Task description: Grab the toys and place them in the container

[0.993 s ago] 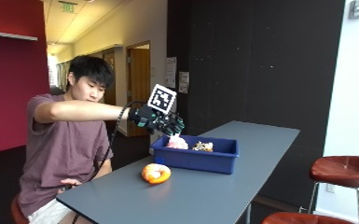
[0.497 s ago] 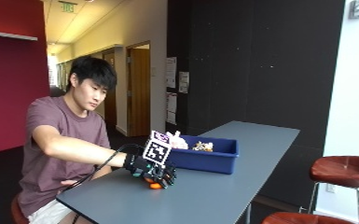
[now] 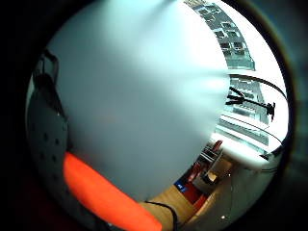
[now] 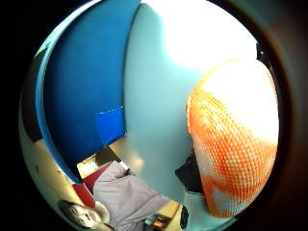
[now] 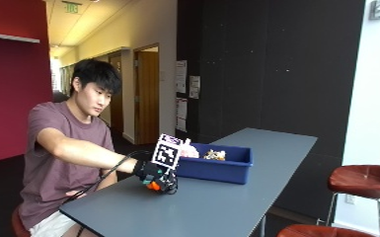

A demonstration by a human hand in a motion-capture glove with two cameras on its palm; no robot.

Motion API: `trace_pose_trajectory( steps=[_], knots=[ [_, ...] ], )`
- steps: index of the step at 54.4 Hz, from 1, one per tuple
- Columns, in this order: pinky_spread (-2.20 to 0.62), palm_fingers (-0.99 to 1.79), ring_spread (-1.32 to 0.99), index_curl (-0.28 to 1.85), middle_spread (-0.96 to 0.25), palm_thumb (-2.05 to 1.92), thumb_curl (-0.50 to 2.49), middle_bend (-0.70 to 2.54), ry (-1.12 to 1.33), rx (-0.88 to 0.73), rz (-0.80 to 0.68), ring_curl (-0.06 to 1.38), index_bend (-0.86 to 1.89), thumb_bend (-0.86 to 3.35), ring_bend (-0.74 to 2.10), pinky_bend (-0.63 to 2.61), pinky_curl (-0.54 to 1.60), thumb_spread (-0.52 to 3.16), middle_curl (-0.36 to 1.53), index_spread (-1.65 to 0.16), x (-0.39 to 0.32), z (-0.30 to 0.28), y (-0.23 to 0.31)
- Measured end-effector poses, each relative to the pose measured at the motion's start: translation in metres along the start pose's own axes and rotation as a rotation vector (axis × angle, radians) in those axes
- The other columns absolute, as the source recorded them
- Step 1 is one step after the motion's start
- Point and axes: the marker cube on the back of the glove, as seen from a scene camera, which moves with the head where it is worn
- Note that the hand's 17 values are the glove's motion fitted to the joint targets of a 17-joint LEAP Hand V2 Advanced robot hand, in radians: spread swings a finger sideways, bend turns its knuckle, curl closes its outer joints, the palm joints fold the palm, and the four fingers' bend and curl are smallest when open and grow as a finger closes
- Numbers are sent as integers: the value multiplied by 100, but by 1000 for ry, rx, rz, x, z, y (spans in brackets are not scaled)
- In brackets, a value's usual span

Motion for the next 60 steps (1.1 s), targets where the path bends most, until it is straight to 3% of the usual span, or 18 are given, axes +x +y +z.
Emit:
trace_pose_trajectory(
  steps=[8,15,33,39,44,52,60],
  knots=[
    [-39,111,-42,10,-31,57,65,100,-42,-10,25,78,48,14,132,118,57,103,66,-27,-1,-30,2],
    [-42,108,-44,15,-33,58,71,109,-94,69,16,81,67,12,135,118,60,96,75,-31,-6,-93,5],
    [-44,99,-46,28,-33,58,86,119,77,270,-73,86,94,10,143,122,67,84,89,-33,-63,-198,-16],
    [-45,96,-46,32,-32,58,91,122,129,308,-95,87,98,9,146,124,69,82,92,-33,-87,-215,-33],
    [-45,94,-45,35,-32,58,95,124,94,335,10,87,101,9,148,126,70,80,95,-33,-126,-230,-55],
    [-45,91,-45,40,-31,58,100,126,82,341,-174,88,104,8,152,127,72,78,97,-32,-187,-238,-84],
    [-45,83,-44,45,-31,56,104,126,83,368,-68,88,104,6,154,131,74,78,99,-32,-203,-235,-113]
  ],
)
